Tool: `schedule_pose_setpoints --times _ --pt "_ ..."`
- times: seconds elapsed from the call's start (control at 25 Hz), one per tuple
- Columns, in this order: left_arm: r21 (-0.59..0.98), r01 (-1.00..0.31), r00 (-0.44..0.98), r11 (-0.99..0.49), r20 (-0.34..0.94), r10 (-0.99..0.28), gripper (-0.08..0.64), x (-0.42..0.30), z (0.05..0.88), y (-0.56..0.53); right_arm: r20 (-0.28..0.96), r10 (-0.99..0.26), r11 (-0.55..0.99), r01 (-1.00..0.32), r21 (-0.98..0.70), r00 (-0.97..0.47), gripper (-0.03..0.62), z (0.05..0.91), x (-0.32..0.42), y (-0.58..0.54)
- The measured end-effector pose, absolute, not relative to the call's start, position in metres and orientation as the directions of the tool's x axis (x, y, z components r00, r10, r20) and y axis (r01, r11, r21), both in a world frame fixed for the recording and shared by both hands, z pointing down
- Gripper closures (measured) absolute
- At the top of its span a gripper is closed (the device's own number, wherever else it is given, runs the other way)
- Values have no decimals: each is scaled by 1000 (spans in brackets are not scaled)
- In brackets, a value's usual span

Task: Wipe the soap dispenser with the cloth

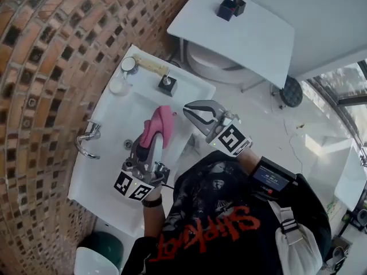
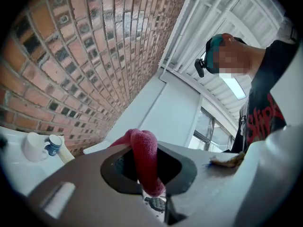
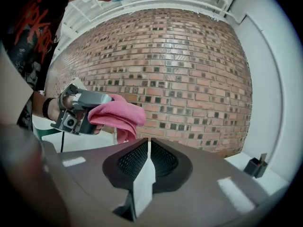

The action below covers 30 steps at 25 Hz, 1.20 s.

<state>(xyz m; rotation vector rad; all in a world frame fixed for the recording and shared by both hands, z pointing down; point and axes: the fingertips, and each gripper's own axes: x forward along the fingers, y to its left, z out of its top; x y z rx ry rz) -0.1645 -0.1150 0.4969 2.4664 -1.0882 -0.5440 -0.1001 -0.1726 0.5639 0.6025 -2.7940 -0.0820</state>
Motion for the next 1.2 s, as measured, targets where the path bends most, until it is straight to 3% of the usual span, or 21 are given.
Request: schedule_pose_setpoints --times 0.52,0.76,1.2 --pt "401 -654 657 -641 -119 -745 514 -95 483 -44 170 -422 907 -416 73 -891 592 522 -36 -99" --pt "339 -691 668 -638 -37 -743 514 -24 495 19 114 -421 907 -418 53 -900 592 519 35 -30" --pt "284 -770 628 -572 177 -758 514 110 534 155 90 -424 882 -434 -183 -901 592 546 154 93"
